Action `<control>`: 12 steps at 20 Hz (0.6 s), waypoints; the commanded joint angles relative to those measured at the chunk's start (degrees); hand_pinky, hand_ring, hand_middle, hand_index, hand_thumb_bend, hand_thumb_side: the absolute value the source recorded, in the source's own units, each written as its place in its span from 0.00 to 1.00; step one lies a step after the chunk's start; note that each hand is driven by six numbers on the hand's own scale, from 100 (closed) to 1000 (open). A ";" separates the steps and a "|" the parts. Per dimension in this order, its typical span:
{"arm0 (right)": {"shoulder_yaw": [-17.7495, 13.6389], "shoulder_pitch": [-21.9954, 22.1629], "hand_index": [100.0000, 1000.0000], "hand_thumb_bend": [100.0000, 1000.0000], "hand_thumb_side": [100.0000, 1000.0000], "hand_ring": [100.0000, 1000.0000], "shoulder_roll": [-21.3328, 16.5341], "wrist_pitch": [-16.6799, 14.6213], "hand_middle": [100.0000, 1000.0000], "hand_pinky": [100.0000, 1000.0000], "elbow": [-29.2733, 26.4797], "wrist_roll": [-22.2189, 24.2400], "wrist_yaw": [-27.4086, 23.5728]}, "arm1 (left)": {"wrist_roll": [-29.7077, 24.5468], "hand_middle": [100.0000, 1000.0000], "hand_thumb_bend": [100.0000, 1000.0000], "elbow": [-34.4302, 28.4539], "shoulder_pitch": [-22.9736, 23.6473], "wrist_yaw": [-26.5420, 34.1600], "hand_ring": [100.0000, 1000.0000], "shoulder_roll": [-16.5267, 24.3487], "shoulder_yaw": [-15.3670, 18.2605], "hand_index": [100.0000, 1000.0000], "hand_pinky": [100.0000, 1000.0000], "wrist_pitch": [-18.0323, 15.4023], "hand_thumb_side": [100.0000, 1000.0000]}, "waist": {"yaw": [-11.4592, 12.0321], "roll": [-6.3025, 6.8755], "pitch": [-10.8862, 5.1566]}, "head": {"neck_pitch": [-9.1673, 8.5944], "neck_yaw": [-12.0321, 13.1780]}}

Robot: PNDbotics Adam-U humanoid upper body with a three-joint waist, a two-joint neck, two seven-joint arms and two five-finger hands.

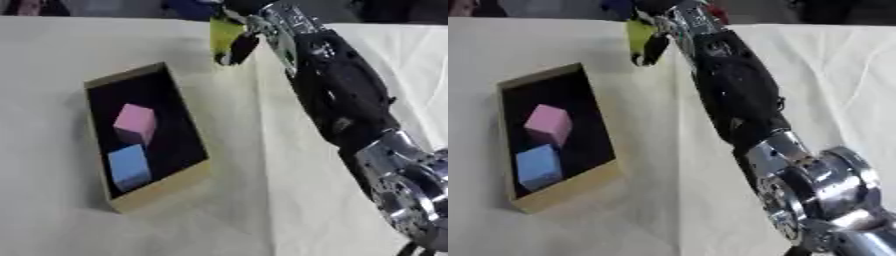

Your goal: Pick up objects on the table and place them in the box.

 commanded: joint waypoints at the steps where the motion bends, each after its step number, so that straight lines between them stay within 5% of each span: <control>1: 2.25 -1.84 0.53 0.00 0.29 0.79 -1.97 -3.04 0.41 0.75 -1.05 0.99 -3.42 | 0.14 0.76 0.00 -0.95 0.05 0.28 0.63 1.80 0.46 0.80 0.56 0.22 0.66 | -0.21 0.23 -1.71 | 0.84 0.59; 8: 8.32 -0.99 0.53 0.00 0.27 0.77 -2.90 -10.31 0.41 0.73 -5.63 1.69 -13.35 | 0.20 0.76 0.00 -0.95 0.11 0.49 0.63 2.12 0.49 0.80 0.56 0.35 0.66 | -0.93 -0.04 -2.74 | 1.76 0.94; 12: 12.74 -0.39 0.53 0.00 0.27 0.77 -2.46 -11.92 0.41 0.73 -9.59 4.49 -20.70 | 0.22 0.76 0.00 -0.95 0.10 0.63 0.63 2.24 0.48 0.80 0.56 0.35 0.66 | -0.85 -0.10 -3.10 | 2.03 0.89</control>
